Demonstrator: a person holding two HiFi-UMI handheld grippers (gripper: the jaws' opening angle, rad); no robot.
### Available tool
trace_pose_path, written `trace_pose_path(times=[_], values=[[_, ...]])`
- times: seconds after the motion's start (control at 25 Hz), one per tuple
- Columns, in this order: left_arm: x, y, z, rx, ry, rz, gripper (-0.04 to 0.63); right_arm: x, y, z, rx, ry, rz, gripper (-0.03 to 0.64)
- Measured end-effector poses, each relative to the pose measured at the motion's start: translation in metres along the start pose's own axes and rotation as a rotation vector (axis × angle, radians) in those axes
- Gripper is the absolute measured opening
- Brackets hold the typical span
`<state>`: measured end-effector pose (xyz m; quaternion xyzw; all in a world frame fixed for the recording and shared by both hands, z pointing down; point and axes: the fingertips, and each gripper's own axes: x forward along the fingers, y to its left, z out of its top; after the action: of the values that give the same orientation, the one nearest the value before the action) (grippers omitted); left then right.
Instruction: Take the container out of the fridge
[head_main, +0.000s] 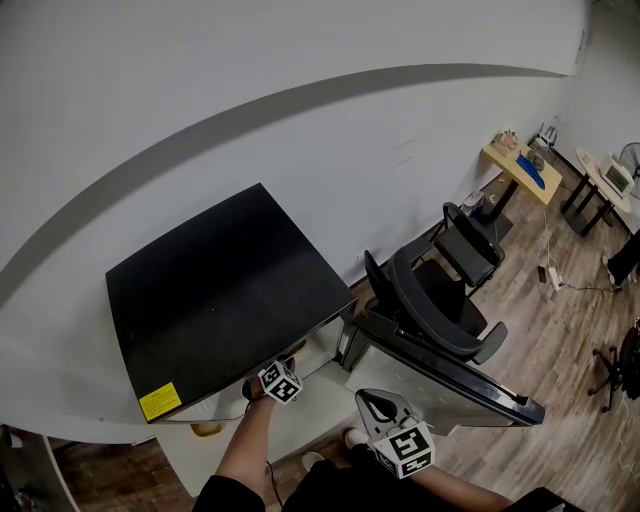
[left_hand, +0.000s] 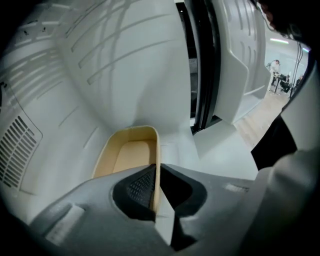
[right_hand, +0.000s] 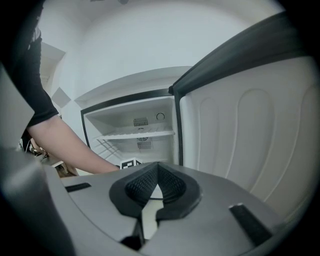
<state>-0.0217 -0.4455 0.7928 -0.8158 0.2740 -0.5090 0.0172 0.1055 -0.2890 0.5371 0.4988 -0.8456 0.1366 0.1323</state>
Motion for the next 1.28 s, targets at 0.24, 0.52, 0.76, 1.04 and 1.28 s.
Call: trace_pose_path(times=[0.24, 0.52, 0.76, 1.04, 1.28], values=[[-0.030, -0.009, 0.010, -0.074, -0.118, -0.016, 0.032, 0.001, 0.000, 0.006, -0.011, -0.019, 0.003, -0.005], [-0.078, -0.019, 0.003, -0.201, -0.225, 0.000, 0.032, 0.007, 0.003, 0.017, -0.052, -0.054, 0.011, -0.005], [-0.136, -0.042, 0.012, -0.306, -0.362, 0.033, 0.029, 0.014, 0.016, 0.018, -0.044, -0.061, 0.047, -0.005], [-0.205, -0.081, 0.011, -0.404, -0.502, 0.043, 0.028, 0.023, 0.031, 0.020, -0.058, -0.067, 0.089, -0.003], [-0.265, -0.087, 0.007, -0.452, -0.587, 0.121, 0.026, 0.035, 0.048, 0.020, -0.082, -0.047, 0.142, -0.003]])
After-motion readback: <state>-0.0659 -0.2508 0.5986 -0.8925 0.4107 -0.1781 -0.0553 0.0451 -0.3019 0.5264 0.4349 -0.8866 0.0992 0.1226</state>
